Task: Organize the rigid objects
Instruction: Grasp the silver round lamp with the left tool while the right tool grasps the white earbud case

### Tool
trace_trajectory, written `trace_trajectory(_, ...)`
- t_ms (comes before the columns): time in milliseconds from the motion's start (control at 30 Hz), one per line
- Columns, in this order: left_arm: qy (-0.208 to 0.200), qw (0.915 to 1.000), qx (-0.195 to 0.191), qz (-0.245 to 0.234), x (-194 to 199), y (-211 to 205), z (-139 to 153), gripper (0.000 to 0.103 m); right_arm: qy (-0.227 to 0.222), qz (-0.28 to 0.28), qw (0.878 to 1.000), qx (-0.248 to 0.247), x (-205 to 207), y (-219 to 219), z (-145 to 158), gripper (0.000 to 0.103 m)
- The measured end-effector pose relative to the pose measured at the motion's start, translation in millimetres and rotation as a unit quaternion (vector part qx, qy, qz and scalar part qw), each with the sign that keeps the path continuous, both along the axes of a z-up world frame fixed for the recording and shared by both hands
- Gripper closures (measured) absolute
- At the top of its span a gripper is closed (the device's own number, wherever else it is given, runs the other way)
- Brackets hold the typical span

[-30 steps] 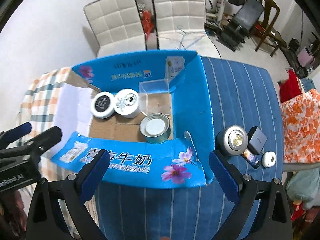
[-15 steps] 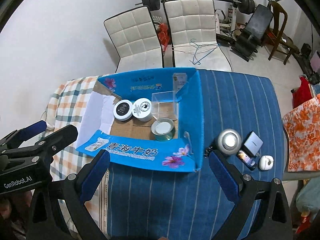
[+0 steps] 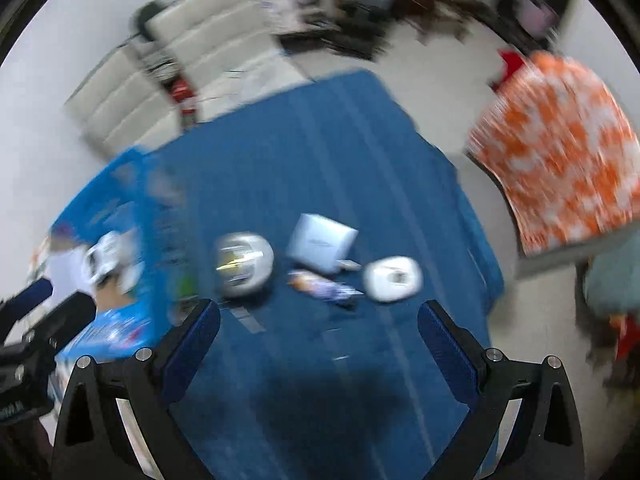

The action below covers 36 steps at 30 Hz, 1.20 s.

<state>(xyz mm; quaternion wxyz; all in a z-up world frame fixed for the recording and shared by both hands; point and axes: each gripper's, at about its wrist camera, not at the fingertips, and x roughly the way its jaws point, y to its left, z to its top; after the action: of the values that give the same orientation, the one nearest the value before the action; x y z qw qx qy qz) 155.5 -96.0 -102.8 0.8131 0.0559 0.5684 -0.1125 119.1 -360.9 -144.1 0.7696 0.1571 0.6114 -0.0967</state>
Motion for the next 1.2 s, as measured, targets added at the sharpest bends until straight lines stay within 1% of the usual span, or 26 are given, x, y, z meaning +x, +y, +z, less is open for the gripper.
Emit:
trace_trajectory(67, 0.012, 0.9998, 0.001, -0.016, 6, -28, -17, 0.0, 0.015, -0.028, 0.999, 0.006, 2, -32, -24, 0.002)
trace_trajectory(100, 0.024, 0.9992, 0.004, -0.032, 13, -50, -32, 0.0, 0.024, -0.04, 0.999, 0.008, 3, -45, -38, 0.002)
trace_trajectory(167, 0.041, 0.9978, 0.016, -0.05, 24, -81, -55, 0.0, 0.04, -0.053, 0.998, 0.013, 5, -64, -61, 0.002)
trace_trajectory(233, 0.06, 0.9952, 0.035, -0.068, 34, -107, -79, 0.0, 0.051, -0.061, 0.997, 0.019, 7, -72, -79, 0.002)
trace_trajectory(333, 0.089, 0.9901, 0.066, -0.086, 46, -135, -116, 0.0, 0.075, -0.072, 0.994, 0.02, 8, -82, -111, 0.006)
trace_trajectory(400, 0.124, 0.9853, 0.078, -0.088, 53, -145, -142, 0.0, 0.086, -0.074, 0.993, 0.022, 11, -87, -125, 0.007)
trace_trajectory(433, 0.144, 0.9818, 0.091, -0.085, 56, -148, -157, 0.0, 0.091, -0.075, 0.993, 0.029, 10, -88, -134, 0.008)
trace_trajectory(500, 0.164, 0.9786, 0.095, -0.079, 60, -150, -174, 0.0, 0.095, -0.073, 0.992, 0.036, 12, -90, -142, 0.01)
trace_trajectory(600, 0.177, 0.9745, 0.114, -0.079, 63, -154, -194, 0.0, 0.1, -0.073, 0.991, 0.047, 13, -86, -153, 0.012)
trace_trajectory(633, 0.179, 0.9738, 0.116, -0.078, 65, -154, -199, 0.002, 0.105, -0.073, 0.991, 0.047, 14, -84, -159, 0.011)
trace_trajectory(667, 0.183, 0.9732, 0.117, -0.075, 65, -153, -206, 0.01, 0.102, -0.071, 0.992, 0.037, 16, -82, -157, 0.012)
trace_trajectory(700, 0.186, 0.9728, 0.118, -0.072, 65, -153, -210, 0.018, 0.099, -0.066, 0.993, 0.017, 18, -78, -157, 0.013)
trace_trajectory(733, 0.18, 0.9764, 0.101, -0.064, 66, -151, -210, 0.023, 0.099, -0.065, 0.993, 0.008, 20, -78, -155, 0.015)
trace_trajectory(767, 0.174, 0.9777, 0.106, -0.053, 69, -149, -210, 0.033, 0.099, -0.065, 0.993, -0.008, 22, -75, -155, 0.02)
trace_trajectory(800, 0.177, 0.9772, 0.104, -0.053, 70, -149, -212, 0.033, 0.099, -0.064, 0.993, -0.022, 23, -73, -153, 0.029)
trace_trajectory(833, 0.178, 0.9775, 0.101, -0.05, 71, -149, -213, 0.033, 0.093, -0.06, 0.993, -0.038, 25, -70, -150, 0.034)
trace_trajectory(867, 0.177, 0.9783, 0.096, -0.048, 71, -149, -212, 0.033, 0.089, -0.056, 0.994, -0.04, 26, -69, -148, 0.043)
trace_trajectory(1000, 0.161, 0.9803, 0.1, -0.055, 69, -153, -205, 0.034, 0.091, -0.045, 0.994, -0.044, 30, -66, -144, 0.043)
trace_trajectory(1200, 0.165, 0.9793, 0.1, -0.062, 56, -160, -202, 0.034, 0.085, -0.046, 0.995, -0.036, 23, -69, -138, 0.043)
